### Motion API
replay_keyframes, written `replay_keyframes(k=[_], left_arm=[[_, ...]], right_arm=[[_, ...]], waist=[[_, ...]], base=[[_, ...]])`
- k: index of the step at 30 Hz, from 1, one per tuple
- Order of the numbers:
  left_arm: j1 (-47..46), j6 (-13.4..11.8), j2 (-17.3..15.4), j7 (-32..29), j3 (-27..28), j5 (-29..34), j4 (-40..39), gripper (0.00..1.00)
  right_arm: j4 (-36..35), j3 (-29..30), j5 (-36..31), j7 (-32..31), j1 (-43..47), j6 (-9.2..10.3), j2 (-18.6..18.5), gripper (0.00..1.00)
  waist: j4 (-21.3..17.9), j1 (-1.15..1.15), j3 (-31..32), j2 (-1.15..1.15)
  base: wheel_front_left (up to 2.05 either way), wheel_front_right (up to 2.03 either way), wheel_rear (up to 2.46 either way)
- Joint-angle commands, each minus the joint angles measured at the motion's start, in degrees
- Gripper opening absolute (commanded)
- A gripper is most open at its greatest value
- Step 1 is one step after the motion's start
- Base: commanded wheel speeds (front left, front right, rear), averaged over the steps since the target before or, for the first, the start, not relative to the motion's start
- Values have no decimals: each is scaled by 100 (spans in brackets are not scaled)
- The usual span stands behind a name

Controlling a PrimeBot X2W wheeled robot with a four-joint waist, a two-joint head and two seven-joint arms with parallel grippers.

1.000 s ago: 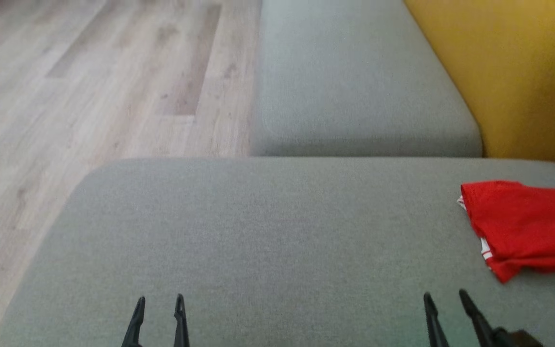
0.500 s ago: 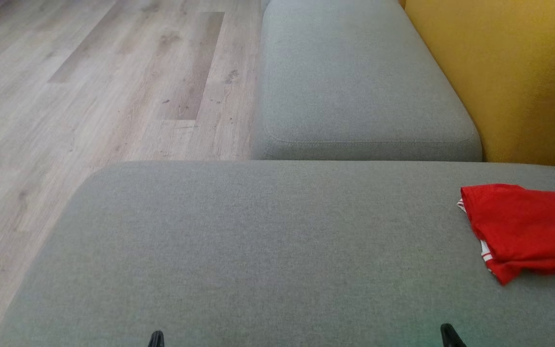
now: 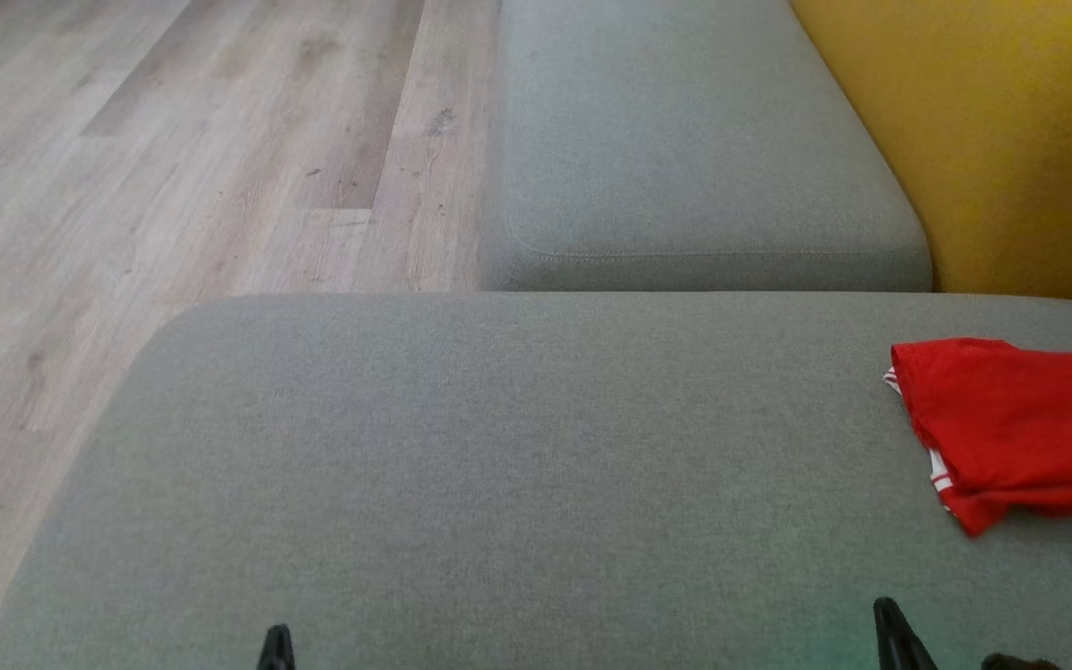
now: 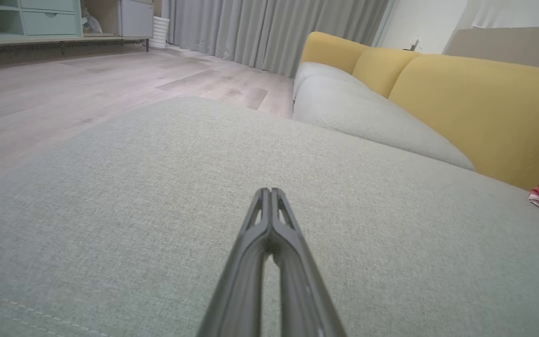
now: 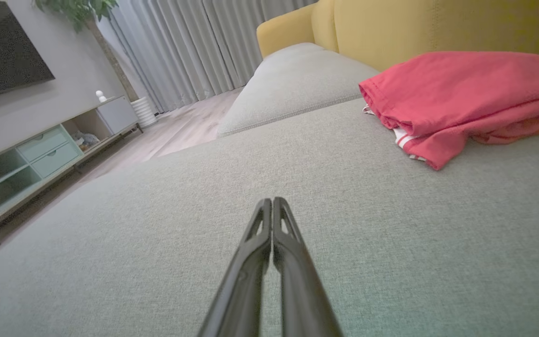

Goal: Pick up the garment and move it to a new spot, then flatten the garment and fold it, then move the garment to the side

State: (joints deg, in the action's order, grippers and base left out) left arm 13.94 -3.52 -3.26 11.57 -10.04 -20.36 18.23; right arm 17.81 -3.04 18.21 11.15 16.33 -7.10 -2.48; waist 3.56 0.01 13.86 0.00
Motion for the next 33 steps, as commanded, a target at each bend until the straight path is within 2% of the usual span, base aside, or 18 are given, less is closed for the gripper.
replay_keyframes(k=[1,33], left_arm=[[-415,35,6,-49,142,-227,-208,0],[-919,372,16,-603,619,-2428,-277,0]], right_arm=[[-203,54,252,-52,-346,-6,-8,0],[-260,339,2513,-593,-948,-17,-18,0]], waist=[[-9,0,-33,0],[-119,-1,-467,0]], base=[[0,0,0],[0,0,0]])
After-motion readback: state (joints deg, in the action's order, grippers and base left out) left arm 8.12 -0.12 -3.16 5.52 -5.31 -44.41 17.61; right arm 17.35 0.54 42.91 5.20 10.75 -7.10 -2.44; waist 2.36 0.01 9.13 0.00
